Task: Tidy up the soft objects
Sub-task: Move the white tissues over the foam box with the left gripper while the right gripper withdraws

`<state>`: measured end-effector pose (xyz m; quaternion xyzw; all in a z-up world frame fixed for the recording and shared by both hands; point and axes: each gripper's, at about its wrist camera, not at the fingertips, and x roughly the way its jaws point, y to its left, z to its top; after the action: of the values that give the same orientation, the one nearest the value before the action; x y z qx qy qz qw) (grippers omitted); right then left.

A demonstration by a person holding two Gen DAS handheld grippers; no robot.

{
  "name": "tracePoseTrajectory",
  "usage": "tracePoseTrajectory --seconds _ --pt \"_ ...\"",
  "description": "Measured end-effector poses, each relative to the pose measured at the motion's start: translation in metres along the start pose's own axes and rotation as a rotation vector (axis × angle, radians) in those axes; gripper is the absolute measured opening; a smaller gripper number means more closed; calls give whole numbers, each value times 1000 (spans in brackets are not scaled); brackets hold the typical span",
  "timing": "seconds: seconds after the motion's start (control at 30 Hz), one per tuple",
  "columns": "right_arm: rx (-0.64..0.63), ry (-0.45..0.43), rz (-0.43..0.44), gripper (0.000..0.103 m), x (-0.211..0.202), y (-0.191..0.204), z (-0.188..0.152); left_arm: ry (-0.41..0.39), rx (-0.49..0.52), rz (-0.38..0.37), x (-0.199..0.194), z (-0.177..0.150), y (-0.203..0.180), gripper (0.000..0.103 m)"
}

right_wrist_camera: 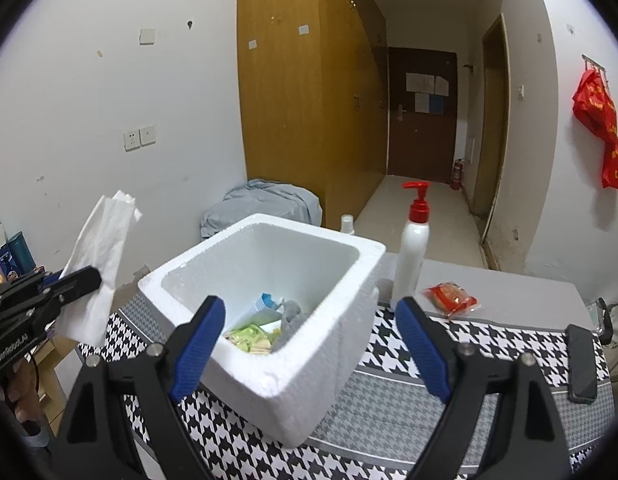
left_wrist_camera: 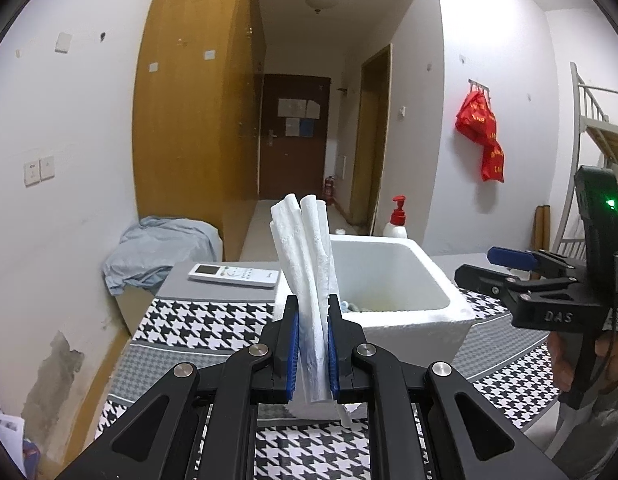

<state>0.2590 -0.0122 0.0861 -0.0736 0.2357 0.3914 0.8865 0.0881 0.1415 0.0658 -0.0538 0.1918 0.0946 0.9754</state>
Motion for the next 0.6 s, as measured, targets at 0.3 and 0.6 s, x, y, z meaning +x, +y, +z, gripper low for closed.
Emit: tracePoseTrajectory --seconds 0.3,0.6 --pt "16 1 -22 90 -10 -14 -11 2 18 -23 12 8 -8 13" --pt "37 -9 -50 90 -28 -33 -28 22 47 -52 35 20 -23 13"
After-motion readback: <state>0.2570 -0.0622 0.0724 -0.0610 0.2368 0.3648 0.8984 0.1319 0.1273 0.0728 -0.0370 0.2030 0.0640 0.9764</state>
